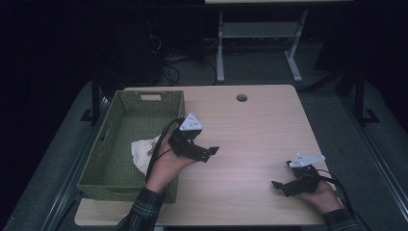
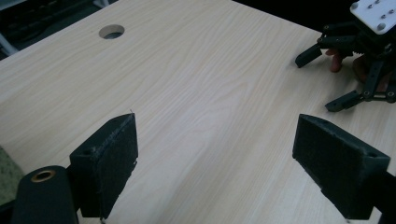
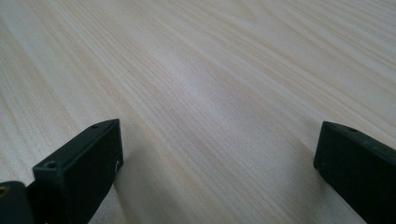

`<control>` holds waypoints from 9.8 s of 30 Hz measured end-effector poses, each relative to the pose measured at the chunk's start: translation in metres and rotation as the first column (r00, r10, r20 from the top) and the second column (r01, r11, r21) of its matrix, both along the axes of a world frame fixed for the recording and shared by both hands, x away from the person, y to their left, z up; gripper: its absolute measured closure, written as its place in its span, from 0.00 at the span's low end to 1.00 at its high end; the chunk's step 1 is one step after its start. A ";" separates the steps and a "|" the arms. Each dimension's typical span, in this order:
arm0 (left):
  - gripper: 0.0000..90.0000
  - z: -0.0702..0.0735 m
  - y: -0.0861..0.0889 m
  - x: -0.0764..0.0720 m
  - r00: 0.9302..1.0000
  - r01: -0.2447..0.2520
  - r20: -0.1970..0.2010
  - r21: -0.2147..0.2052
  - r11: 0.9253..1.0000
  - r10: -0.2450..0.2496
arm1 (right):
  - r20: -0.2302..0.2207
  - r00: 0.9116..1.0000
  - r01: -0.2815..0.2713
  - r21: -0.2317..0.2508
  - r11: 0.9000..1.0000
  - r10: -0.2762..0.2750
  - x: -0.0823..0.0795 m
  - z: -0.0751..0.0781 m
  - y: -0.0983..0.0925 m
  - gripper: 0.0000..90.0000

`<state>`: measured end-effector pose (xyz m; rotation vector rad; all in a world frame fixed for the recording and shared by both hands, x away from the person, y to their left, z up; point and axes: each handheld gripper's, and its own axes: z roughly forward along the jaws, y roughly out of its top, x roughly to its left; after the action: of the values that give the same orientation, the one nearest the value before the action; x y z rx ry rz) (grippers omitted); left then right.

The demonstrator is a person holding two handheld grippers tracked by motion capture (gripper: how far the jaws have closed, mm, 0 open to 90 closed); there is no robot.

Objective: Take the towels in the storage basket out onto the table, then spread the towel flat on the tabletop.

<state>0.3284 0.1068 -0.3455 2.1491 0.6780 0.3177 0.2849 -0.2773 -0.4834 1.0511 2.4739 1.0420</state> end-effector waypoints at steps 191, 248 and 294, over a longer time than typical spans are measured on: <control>0.77 0.041 0.042 0.014 0.997 -0.054 -0.062 -0.208 0.977 0.042 | 0.001 1.000 -0.006 -0.001 1.000 0.006 -0.001 0.000 0.000 0.01; 0.42 -0.091 -0.100 0.003 0.989 0.103 -0.112 0.009 0.995 -0.101 | 0.002 1.000 -0.008 -0.001 1.000 0.008 -0.001 0.000 0.001 0.01; 0.58 -0.110 -0.070 0.023 0.989 -0.085 -0.116 0.101 0.991 0.097 | -0.002 0.999 -0.043 0.134 0.990 0.044 0.040 0.041 -0.001 0.34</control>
<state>0.3517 0.0363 -0.4552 2.2462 0.8474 0.2755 0.3247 -0.2780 -0.4423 1.0427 2.4703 1.2350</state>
